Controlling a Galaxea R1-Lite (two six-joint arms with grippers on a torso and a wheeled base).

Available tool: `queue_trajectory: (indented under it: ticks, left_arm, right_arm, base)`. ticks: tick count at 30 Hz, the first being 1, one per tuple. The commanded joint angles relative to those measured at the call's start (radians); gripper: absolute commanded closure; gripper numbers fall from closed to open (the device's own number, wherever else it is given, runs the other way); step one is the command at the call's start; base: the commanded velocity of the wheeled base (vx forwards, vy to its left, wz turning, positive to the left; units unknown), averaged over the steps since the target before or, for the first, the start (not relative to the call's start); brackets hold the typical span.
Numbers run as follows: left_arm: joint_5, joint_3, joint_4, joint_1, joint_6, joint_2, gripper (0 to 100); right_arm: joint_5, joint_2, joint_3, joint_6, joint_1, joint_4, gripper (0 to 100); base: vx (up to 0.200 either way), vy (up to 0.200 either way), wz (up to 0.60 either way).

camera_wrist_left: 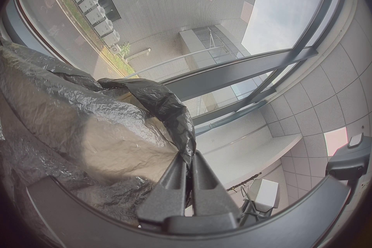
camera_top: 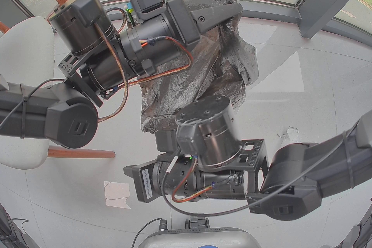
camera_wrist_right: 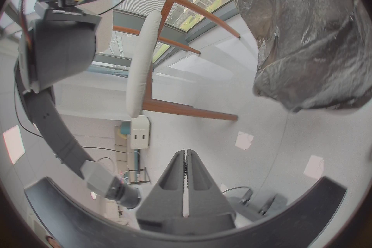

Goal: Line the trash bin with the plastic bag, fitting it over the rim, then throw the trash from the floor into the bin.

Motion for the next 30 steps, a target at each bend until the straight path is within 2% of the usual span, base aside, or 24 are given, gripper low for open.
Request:
queue_trajectory:
  ticks: [1,4,5,6,7,9,18,28,30]
  left_arm:
    - [-0.001,0.001,-0.002,0.0,0.0,0.006,100]
    - [-0.001,0.0,-0.002,0.0,0.0,0.006,100]
    - [0.0,0.0,-0.002,0.0,0.0,0.006,100]
    - [0.0,0.0,-0.002,0.0,0.0,0.006,100]
    - [0.0,0.001,-0.002,0.0,0.0,0.006,100]
    - [0.0,0.001,-0.004,0.0,0.0,0.006,100]
    - [-0.001,0.003,-0.002,-0.003,0.0,0.006,100]
    - [-0.003,0.026,-0.001,-0.046,0.002,0.006,100]
    - [-0.038,0.028,0.001,-0.048,0.003,0.008,100]
  right_arm:
    - [-0.061,0.041,-0.002,-0.073,-0.074,-0.006,100]
    - [-0.096,0.045,-0.015,-0.088,-0.101,-0.008,100]
    - [-0.137,0.055,-0.038,-0.088,-0.13,-0.008,100]
    - [-0.137,0.055,-0.038,-0.088,-0.13,-0.008,100]
    - [-0.176,0.068,-0.061,-0.079,-0.152,-0.008,100]
    - [-0.206,0.079,-0.088,-0.078,-0.178,-0.009,100]
    - [-0.257,0.085,-0.182,-0.078,-0.299,-0.006,100]
    - [-0.257,0.064,-0.185,-0.079,-0.41,-0.008,100]
    - [-0.257,0.058,-0.183,-0.079,-0.423,-0.008,100]
  base:
    - [0.0,0.0,0.0]
    - [0.0,0.0,0.0]
    - [0.0,0.0,0.0]
    - [0.0,0.0,0.0]
    - [0.0,0.0,0.0]
    - [0.0,0.0,0.0]
    - [0.0,0.0,0.0]
    - [0.0,0.0,0.0]
    - [0.0,0.0,0.0]
